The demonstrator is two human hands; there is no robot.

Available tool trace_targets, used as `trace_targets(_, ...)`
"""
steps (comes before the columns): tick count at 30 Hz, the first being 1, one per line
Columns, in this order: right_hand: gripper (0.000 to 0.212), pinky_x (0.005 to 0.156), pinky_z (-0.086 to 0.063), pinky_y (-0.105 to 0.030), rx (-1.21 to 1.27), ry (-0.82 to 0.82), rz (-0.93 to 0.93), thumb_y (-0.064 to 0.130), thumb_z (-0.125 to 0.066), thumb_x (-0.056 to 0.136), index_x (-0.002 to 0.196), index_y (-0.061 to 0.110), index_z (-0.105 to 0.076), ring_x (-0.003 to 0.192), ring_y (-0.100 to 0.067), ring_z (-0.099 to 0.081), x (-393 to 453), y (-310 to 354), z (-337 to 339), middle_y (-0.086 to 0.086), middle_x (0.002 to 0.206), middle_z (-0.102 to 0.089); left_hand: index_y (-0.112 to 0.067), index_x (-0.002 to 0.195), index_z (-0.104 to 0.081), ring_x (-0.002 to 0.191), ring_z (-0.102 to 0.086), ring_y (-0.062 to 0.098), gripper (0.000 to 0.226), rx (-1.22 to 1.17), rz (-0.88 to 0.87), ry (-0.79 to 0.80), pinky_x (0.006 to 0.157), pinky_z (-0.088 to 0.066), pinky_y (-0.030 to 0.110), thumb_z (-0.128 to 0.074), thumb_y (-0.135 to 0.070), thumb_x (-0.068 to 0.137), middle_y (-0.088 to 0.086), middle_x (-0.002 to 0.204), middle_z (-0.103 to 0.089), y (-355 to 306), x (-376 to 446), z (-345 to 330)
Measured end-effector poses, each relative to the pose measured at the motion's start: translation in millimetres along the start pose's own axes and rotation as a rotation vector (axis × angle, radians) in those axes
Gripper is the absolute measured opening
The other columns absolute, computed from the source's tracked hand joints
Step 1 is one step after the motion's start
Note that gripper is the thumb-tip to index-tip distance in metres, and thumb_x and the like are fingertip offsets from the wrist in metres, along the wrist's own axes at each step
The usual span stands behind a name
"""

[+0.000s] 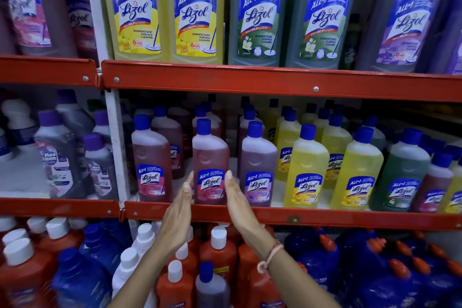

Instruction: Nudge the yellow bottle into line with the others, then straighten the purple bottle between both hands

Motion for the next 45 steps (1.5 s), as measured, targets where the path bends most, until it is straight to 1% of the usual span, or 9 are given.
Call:
trace_targets(2,0.111,0.124,-0.021,-0.048,0.014,-0.014,-0.025,0.097,-0.016,0.063,0.154,0.035,-0.028,0.148,-0.020,-0.031,11,-1,0,0.000,0.161,-0.033,-0.063,0.137,-0.026,0.138,-0.041,0.010,0.070,-0.002,0.022,0.025,0.113,-0.027,0.032,-0.013,-0.090,0.074,-0.010,0.153,-0.043,-2,-1,1)
trace_targets(6,0.085,0.115,-0.038,-0.039,0.090,0.004,-0.037,0.079,-0.019,0.085,0.145,0.026,-0.047,0.130,-0.016,-0.055,18,-4,0,-0.003,0.141,-0.060,-0.061,0.139,-0.026,0.135,-0.043,0.010,0.076,-0.017,0.050,0.041,0.108,-0.029,0.029,-0.011,-0.091,0.071,-0.005,0.151,-0.046,-5,0,2)
trace_targets(14,0.111,0.118,-0.036,-0.046,0.165,0.084,-0.013,0.100,-0.028,0.057,0.146,0.034,-0.042,0.130,-0.015,-0.054,18,-4,-10,0.002,0.144,-0.056,-0.078,0.117,-0.031,0.134,-0.043,0.013,0.048,-0.032,0.089,-0.018,0.118,-0.028,0.048,-0.012,-0.091,0.075,-0.009,0.147,-0.046,-1,7,14)
trace_targets(23,0.095,0.119,-0.033,-0.044,0.152,0.132,-0.037,0.084,-0.024,0.073,0.152,0.031,-0.031,0.136,-0.016,-0.047,14,-5,-9,-0.002,0.153,-0.046,-0.086,0.109,-0.032,0.135,-0.046,0.019,0.047,0.001,0.102,-0.014,0.117,-0.029,0.053,-0.012,-0.096,0.068,-0.004,0.147,-0.050,5,10,21)
trace_targets(31,0.117,0.118,-0.034,-0.046,0.087,0.137,-0.032,0.101,-0.026,0.056,0.150,0.033,-0.036,0.135,-0.016,-0.050,20,-13,-5,0.001,0.150,-0.051,-0.084,0.113,-0.031,0.136,-0.045,0.020,0.049,-0.010,0.123,-0.023,0.117,-0.030,0.055,-0.014,-0.096,0.068,-0.003,0.149,-0.048,6,7,15)
trace_targets(35,0.106,0.118,-0.033,-0.040,0.058,0.142,-0.016,0.095,-0.025,0.065,0.150,0.033,-0.037,0.137,-0.015,-0.048,18,-10,-1,0.002,0.150,-0.051,-0.072,0.128,-0.030,0.138,-0.044,0.020,0.068,-0.013,0.124,-0.010,0.118,-0.029,0.053,-0.014,-0.096,0.067,-0.001,0.150,-0.047,2,9,16)
trace_targets(38,0.071,0.110,-0.040,-0.031,0.077,0.022,0.129,0.075,-0.030,0.081,0.136,0.036,-0.052,0.124,-0.007,-0.055,8,-7,8,0.011,0.134,-0.061,-0.050,0.142,-0.038,0.134,-0.047,0.020,0.077,0.026,0.089,-0.103,0.113,-0.034,0.042,-0.013,-0.087,0.079,0.001,0.145,-0.053,-4,4,14)
trace_targets(42,0.030,0.101,-0.053,-0.039,0.209,-0.360,0.311,0.045,-0.039,0.099,0.104,0.034,-0.067,0.102,-0.006,-0.070,-11,-9,39,0.008,0.104,-0.075,-0.030,0.130,-0.057,0.115,-0.056,0.000,0.068,0.018,-0.135,-0.342,0.092,-0.040,0.011,-0.017,-0.070,0.092,-0.004,0.123,-0.066,-26,-13,3)
trace_targets(45,0.031,0.095,-0.056,-0.044,0.182,-0.580,0.353,0.039,-0.038,0.103,0.100,0.033,-0.068,0.099,-0.013,-0.071,-19,-20,68,0.003,0.099,-0.076,-0.035,0.124,-0.059,0.112,-0.060,0.003,0.067,-0.049,-0.144,-0.276,0.102,-0.046,0.029,-0.020,-0.075,0.087,-0.007,0.118,-0.068,-24,-9,-21)
Point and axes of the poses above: each hand's wrist, its own x-axis towards the middle knuckle, its own z-axis out of the back of the hand, y = z × x, the point moved 3 cm from there along x, towards the middle knuckle
